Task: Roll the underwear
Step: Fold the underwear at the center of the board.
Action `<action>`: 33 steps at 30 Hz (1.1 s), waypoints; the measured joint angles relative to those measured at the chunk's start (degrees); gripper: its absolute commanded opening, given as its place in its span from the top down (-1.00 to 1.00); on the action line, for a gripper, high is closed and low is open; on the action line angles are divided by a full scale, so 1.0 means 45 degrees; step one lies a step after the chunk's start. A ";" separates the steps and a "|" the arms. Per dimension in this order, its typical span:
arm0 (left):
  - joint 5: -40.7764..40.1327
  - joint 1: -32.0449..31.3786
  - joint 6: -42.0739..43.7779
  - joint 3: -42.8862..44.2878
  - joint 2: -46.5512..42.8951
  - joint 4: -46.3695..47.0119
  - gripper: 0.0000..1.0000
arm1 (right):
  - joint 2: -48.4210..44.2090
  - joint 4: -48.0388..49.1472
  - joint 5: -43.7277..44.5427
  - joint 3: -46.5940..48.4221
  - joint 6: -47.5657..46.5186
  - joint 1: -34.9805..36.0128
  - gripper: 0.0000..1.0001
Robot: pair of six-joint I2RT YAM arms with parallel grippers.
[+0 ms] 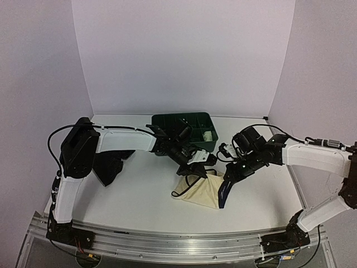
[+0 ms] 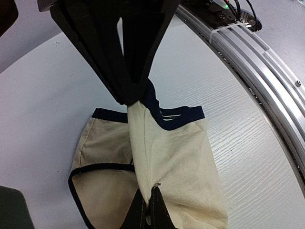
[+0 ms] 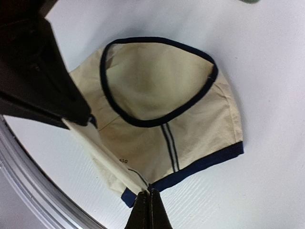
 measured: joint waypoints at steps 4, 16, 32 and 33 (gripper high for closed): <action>-0.0370 -0.0018 -0.0010 0.0012 0.0000 0.0283 1.00 | 0.0516 -0.0367 0.1274 0.0434 0.0691 -0.0136 1.00; -0.0946 -0.0039 0.0401 0.0214 0.0550 0.2137 1.00 | 0.1527 -0.0968 0.3245 0.1318 0.1879 -0.0617 1.00; -0.1895 -0.0028 0.0606 0.0358 0.1867 0.4204 1.00 | 0.3310 -0.0449 0.4299 0.1596 0.3033 -0.1596 1.00; -0.1938 -0.0024 0.0567 0.0475 0.2001 0.4248 1.00 | 0.3414 -0.0359 0.4326 0.1605 0.3059 -0.1635 1.00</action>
